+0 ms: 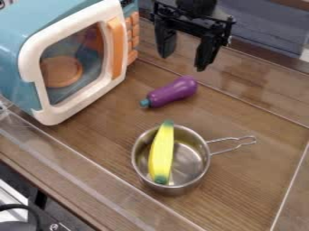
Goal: Remove the banana from inside the silver pot and put it on the table
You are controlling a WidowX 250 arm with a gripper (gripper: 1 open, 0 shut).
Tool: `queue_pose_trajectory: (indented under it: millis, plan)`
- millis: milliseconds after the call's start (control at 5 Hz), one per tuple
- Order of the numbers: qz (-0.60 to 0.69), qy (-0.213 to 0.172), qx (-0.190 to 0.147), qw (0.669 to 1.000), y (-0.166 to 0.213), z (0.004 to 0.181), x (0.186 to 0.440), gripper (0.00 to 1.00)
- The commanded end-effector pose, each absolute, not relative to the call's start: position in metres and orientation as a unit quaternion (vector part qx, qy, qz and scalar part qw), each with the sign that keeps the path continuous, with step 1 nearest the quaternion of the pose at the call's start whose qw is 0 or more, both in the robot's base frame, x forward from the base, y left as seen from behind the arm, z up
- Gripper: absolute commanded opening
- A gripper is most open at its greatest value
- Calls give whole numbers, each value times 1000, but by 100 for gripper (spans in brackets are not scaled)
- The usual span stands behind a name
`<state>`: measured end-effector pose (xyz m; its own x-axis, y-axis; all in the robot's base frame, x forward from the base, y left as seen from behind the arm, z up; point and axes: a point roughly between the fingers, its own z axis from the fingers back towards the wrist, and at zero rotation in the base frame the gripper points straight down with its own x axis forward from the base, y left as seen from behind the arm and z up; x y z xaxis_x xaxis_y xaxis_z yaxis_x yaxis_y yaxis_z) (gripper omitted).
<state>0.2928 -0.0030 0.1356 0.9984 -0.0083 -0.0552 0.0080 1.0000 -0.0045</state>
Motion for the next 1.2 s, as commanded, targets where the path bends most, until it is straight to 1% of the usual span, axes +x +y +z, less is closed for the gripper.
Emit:
queue_pose_trajectory:
  millis: [0,200,400,800,1000]
  plan:
    - [-21,31,-2,999,0,132,279,100]
    - [-20,20,-7,1000,-7,127,257,100]
    - [-22,6,-11,1000,-12,128,240,100]
    - [-24,11,-12,1000,-4,137,240,100]
    - [-6,8,-13,1000,-8,135,237,100]
